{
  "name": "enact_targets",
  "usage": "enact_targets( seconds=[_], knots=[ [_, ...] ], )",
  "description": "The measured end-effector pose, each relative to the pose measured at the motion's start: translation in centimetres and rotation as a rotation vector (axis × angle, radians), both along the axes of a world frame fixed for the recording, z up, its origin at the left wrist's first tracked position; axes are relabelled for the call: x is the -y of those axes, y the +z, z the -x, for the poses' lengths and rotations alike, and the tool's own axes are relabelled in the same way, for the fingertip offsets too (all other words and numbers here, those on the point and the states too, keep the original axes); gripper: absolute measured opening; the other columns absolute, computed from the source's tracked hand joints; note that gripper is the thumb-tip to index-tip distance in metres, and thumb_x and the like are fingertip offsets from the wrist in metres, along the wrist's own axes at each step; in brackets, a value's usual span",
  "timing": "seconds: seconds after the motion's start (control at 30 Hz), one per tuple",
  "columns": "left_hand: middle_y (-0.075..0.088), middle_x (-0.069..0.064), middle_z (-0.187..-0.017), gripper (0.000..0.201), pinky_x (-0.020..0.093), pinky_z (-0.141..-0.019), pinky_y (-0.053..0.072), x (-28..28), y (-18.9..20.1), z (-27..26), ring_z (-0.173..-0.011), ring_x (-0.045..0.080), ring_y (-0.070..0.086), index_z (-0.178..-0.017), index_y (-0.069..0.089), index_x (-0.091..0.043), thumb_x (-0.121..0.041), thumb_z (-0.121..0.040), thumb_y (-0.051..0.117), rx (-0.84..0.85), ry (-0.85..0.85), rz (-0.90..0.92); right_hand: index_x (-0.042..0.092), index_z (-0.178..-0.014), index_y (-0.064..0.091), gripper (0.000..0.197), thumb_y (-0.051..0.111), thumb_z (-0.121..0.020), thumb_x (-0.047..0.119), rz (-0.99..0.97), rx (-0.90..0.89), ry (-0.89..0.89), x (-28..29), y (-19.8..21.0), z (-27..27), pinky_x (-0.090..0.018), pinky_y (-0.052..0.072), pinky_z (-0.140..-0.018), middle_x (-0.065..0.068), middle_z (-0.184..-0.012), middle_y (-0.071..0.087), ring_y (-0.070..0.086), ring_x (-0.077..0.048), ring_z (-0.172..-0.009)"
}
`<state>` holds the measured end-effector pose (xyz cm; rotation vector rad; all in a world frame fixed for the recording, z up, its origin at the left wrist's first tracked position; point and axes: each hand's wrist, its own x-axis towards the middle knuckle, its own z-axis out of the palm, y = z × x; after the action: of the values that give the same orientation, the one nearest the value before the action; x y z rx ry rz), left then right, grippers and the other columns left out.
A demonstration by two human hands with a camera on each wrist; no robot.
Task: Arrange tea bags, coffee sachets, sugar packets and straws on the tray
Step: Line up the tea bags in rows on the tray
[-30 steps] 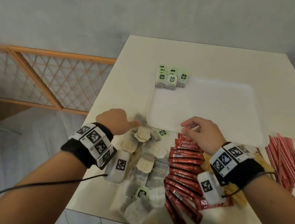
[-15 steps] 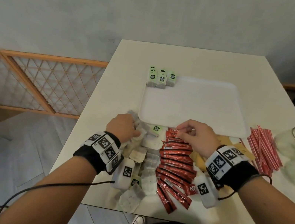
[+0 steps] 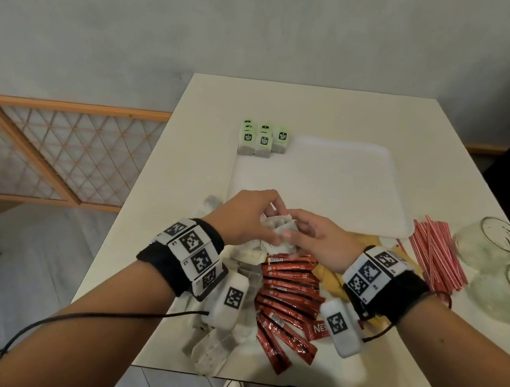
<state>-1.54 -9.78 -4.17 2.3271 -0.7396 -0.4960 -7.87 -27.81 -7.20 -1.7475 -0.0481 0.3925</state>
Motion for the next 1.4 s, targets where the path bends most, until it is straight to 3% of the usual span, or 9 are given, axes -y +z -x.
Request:
enact_targets(
  seconds=[0.2,0.37,0.43,0.53,0.67,0.97,1.1,1.23,1.4],
  knots=[
    [0.061,-0.012,-0.096,0.065,0.019,-0.071,0.042,2.4,-0.1,-0.3,-0.082,-0.001,0.055,-0.118,0.055,-0.025,-0.029,-0.065,0.091,-0.092,0.045,0.148,0.002,-0.118,0.06,0.025,0.055,-0.097,0.014,-0.022,0.035,-0.151,2.1,-0.4,0.2,-0.028,0.059,-0.067,-0.022,-0.108,0.066,0.064,-0.027,-0.088],
    [0.063,-0.008,-0.115,0.069,0.011,-0.079,0.044,4.1,-0.7,-0.4,-0.101,0.0,0.059,-0.131,0.053,-0.026,-0.028,-0.071,0.087,-0.286,0.173,0.38,0.008,-0.104,0.062,0.014,0.053,-0.098,0.016,-0.091,0.016,-0.331,4.3,-0.7,0.2,-0.039,0.056,-0.068,-0.007,-0.087,0.069,0.061,-0.029,-0.075],
    [0.064,-0.005,-0.119,0.068,0.015,-0.084,0.05,4.9,-0.9,0.0,-0.103,0.002,0.061,-0.135,0.052,-0.023,-0.025,-0.075,0.085,-0.445,0.206,0.518,0.008,-0.106,0.062,0.015,0.05,-0.099,0.014,-0.22,-0.018,-0.412,4.8,-0.4,0.3,-0.032,0.057,-0.066,-0.008,-0.094,0.069,0.065,-0.022,-0.079],
    [0.063,0.011,-0.131,0.073,0.041,-0.107,0.045,6.4,-1.9,0.6,-0.121,0.024,0.061,-0.14,0.049,-0.011,-0.024,-0.076,0.08,-0.673,0.187,0.761,0.0,-0.117,0.058,0.023,0.047,-0.1,0.011,-0.371,-0.029,-0.482,5.2,-0.2,0.1,-0.025,0.057,-0.063,-0.016,-0.108,0.065,0.066,-0.018,-0.086],
    [0.061,0.01,-0.135,0.047,0.043,-0.11,0.042,9.0,-2.1,2.1,-0.126,0.023,0.057,-0.14,0.051,-0.013,-0.027,-0.095,0.061,-0.776,0.217,0.896,-0.005,-0.122,0.055,0.028,0.046,-0.1,0.01,-0.452,-0.022,-0.47,5.0,0.3,0.1,-0.026,0.058,-0.067,-0.016,-0.11,0.065,0.067,-0.018,-0.09],
    [0.069,0.012,-0.112,0.035,0.036,-0.082,0.057,10.7,-2.1,2.0,-0.096,0.022,0.067,-0.119,0.06,-0.013,-0.033,-0.106,0.035,-1.047,0.4,1.009,0.002,-0.11,0.064,0.023,0.067,-0.089,0.01,-0.195,0.017,-0.561,6.9,0.0,1.1,-0.03,0.059,-0.061,-0.016,-0.106,0.068,0.069,-0.023,-0.089],
    [0.06,0.023,-0.129,0.031,0.04,-0.08,0.059,10.4,-2.3,1.5,-0.096,0.031,0.067,-0.121,0.058,-0.007,-0.027,-0.105,0.042,-1.096,0.528,0.969,0.001,-0.105,0.066,0.017,0.066,-0.089,0.009,-0.19,0.014,-0.638,7.9,-0.3,1.1,-0.03,0.061,-0.062,-0.014,-0.102,0.069,0.07,-0.019,-0.082],
    [0.066,0.022,-0.106,0.023,0.039,-0.072,0.062,10.2,-2.3,1.8,-0.085,0.031,0.072,-0.116,0.057,0.0,-0.012,-0.097,0.058,-1.097,0.535,0.823,0.013,-0.096,0.069,0.024,0.065,-0.087,0.035,-0.081,-0.007,-0.768,8.7,-0.6,0.3,-0.053,0.057,-0.084,-0.018,-0.105,0.069,0.067,-0.034,-0.097],
    [0.07,0.016,-0.094,0.026,0.031,-0.072,0.062,11.0,-2.2,2.6,-0.079,0.022,0.072,-0.113,0.06,0.005,-0.006,-0.091,0.066,-1.067,0.459,0.696,0.008,-0.108,0.062,0.016,0.052,-0.099,0.015,-0.156,-0.007,-0.802,8.1,-0.4,-0.8,-0.049,0.056,-0.088,-0.02,-0.117,0.061,0.062,-0.033,-0.109]
  ],
)
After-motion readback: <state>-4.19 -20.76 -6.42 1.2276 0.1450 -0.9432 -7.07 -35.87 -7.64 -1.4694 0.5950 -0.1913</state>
